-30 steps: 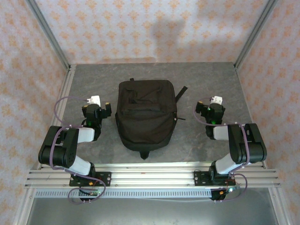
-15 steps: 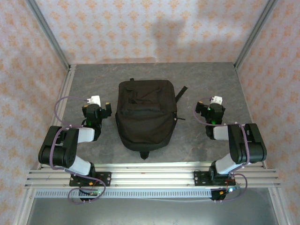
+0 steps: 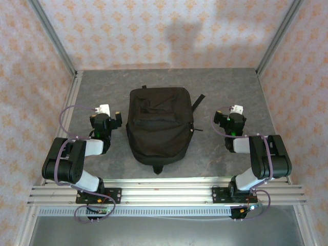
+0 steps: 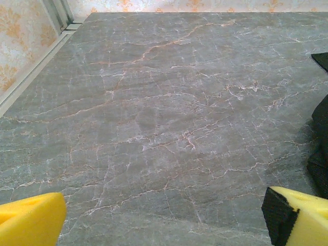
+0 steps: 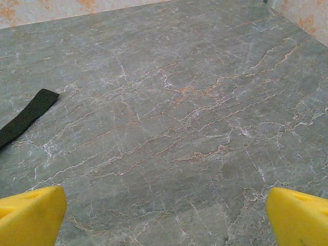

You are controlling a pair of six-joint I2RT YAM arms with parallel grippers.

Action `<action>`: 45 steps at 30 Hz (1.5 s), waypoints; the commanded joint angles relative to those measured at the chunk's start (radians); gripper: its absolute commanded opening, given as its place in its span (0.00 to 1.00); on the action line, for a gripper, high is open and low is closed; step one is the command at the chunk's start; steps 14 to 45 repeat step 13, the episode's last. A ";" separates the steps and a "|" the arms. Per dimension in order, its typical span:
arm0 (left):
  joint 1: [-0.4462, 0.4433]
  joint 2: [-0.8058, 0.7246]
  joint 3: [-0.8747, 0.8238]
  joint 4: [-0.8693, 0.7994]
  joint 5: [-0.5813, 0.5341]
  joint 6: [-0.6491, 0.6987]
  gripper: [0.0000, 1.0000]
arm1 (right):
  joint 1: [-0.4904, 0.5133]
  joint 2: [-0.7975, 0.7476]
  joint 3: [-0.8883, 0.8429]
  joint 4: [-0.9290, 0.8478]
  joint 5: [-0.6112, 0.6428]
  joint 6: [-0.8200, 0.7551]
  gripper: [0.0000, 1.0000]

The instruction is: Pack books, pencil case, and school supplies into a backpack

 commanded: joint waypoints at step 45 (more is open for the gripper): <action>-0.002 0.000 0.028 -0.017 0.017 0.013 1.00 | -0.003 -0.007 0.013 0.005 0.014 -0.004 0.99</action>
